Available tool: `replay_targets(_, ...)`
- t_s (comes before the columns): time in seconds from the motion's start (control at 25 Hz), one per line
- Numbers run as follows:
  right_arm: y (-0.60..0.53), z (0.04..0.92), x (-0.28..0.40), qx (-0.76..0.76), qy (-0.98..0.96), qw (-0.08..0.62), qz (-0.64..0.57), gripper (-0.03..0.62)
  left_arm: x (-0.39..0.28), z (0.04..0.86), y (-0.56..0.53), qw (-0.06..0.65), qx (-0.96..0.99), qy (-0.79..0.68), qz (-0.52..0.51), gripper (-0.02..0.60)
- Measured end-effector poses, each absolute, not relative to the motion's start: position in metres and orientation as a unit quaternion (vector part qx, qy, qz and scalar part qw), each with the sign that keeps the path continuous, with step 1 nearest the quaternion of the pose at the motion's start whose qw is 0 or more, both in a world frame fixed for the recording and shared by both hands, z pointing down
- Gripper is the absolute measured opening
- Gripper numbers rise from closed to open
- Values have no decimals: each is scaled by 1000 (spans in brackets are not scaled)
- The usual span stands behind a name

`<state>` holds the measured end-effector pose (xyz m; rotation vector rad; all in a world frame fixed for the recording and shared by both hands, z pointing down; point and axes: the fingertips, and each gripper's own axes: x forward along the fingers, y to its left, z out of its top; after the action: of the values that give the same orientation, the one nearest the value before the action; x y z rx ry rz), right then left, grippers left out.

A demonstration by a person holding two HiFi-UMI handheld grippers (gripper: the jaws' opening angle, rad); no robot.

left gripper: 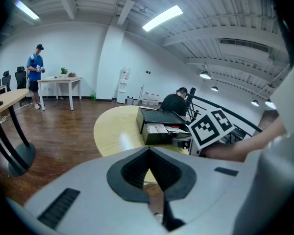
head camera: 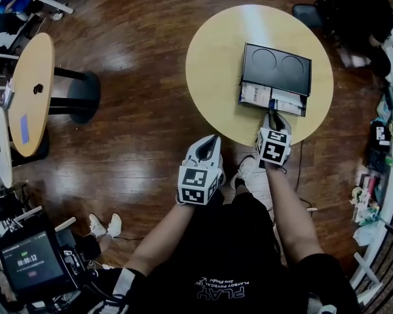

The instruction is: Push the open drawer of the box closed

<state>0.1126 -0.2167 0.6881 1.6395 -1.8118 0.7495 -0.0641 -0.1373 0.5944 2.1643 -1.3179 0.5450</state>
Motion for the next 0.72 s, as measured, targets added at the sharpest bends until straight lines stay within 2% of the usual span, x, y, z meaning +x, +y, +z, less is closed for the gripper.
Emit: replay_targets(0.72, -237, 682, 117, 619, -681, 284, 268, 80, -66, 595, -141, 273, 801, -494, 200, -3)
